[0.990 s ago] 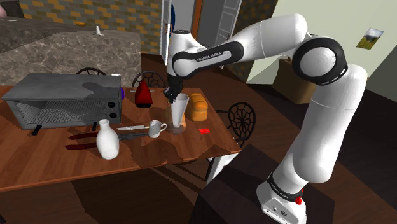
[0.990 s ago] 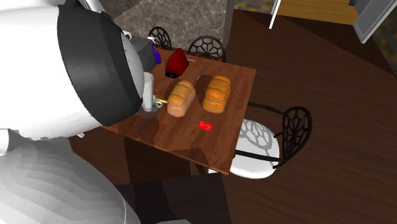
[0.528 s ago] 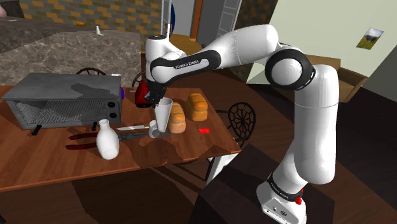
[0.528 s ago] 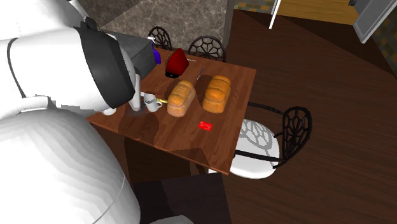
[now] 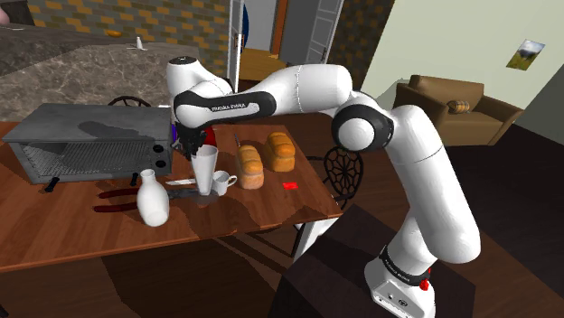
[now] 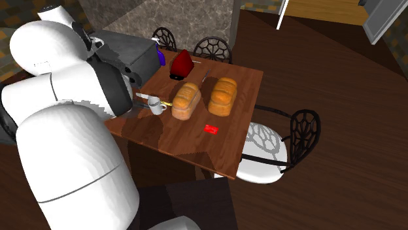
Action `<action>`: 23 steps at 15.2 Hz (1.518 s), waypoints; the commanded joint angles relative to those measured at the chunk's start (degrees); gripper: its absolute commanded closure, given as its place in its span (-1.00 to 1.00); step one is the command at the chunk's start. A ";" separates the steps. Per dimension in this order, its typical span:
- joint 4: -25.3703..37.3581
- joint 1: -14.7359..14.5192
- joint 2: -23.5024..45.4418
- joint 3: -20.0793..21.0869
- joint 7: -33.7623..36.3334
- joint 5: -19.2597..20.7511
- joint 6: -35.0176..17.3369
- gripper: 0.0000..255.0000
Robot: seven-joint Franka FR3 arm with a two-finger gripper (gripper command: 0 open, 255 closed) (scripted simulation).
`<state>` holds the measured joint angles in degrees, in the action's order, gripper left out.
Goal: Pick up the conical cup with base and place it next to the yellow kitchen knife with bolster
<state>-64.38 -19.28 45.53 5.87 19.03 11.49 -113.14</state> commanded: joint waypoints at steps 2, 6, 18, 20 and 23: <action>10.94 -1.95 7.41 -0.18 0.70 0.20 3.59 1.00; 9.22 -1.88 8.18 -0.27 1.05 0.35 1.12 1.00; 6.71 -1.85 11.99 -0.62 1.95 0.85 -5.15 1.00; 6.66 -1.87 12.83 -0.69 2.07 0.93 -6.03 1.00; 6.70 -1.89 13.19 -0.72 2.12 0.96 -6.35 1.00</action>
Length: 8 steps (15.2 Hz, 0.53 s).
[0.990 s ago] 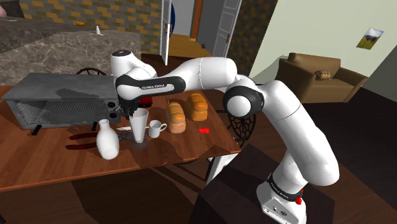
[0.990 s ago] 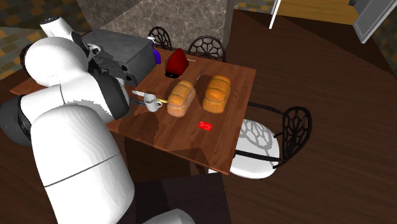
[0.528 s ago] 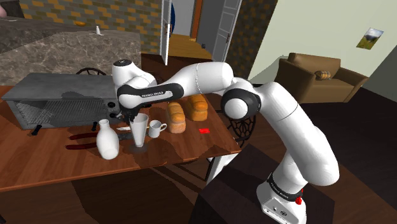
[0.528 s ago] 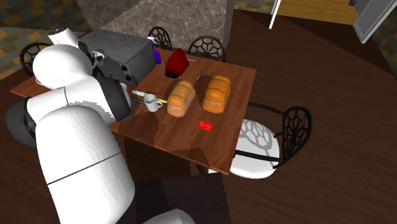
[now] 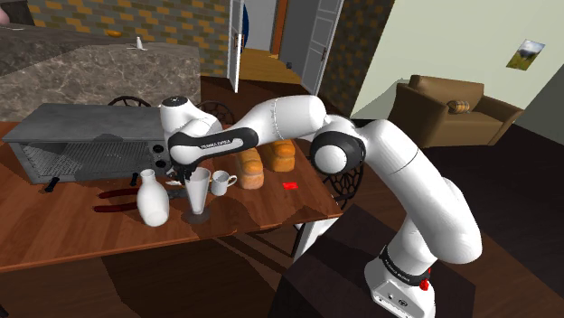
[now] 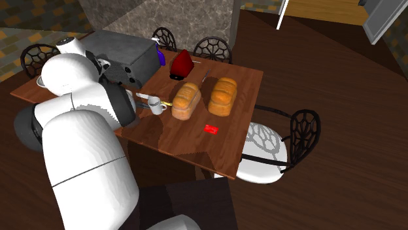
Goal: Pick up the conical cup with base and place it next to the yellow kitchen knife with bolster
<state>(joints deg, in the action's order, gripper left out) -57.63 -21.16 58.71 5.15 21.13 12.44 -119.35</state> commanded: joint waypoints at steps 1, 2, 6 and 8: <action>-0.04 0.00 0.01 -0.01 0.02 0.01 -0.13 1.00; -0.03 0.00 0.01 -0.01 0.02 0.01 -0.13 1.00; -0.02 -0.01 0.02 -0.01 0.03 0.01 -0.13 -1.00; 0.04 -0.01 0.06 -0.01 0.02 0.01 -0.11 -1.00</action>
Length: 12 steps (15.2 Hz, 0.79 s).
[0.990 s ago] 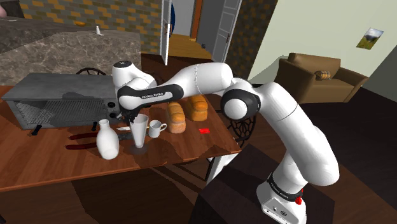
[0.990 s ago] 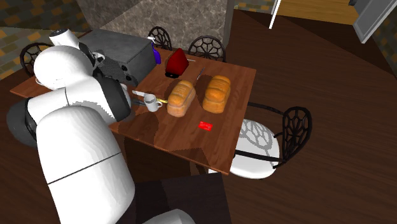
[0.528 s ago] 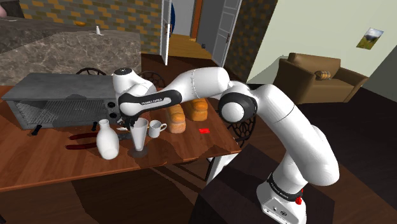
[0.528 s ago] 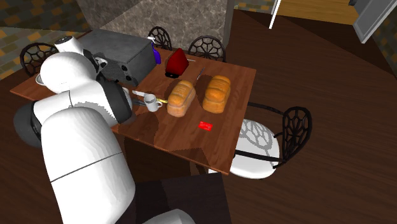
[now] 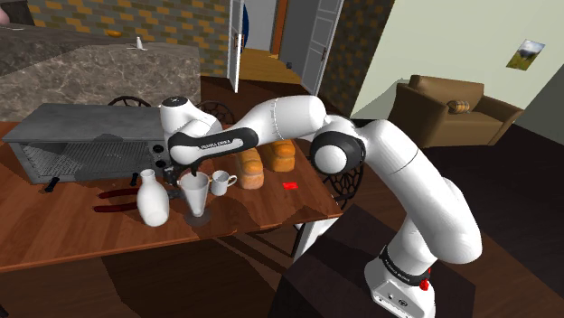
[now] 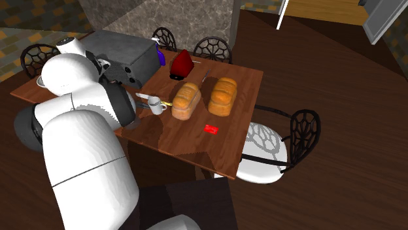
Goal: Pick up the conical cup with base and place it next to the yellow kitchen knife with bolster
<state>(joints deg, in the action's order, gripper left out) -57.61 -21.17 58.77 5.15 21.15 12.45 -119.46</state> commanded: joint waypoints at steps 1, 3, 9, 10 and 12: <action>0.01 0.00 0.00 0.00 0.00 0.00 0.00 -1.00; -0.06 0.01 -0.05 0.00 0.00 0.00 -0.02 -1.00; -1.02 -0.23 -4.67 0.35 -0.05 -0.30 3.68 -1.00; -1.01 -0.23 -4.66 0.35 -0.05 -0.30 3.68 -1.00; -1.01 -0.23 -4.66 0.35 -0.05 -0.30 3.68 -1.00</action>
<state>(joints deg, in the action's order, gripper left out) -58.63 -21.40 54.11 5.50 21.10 12.15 -115.81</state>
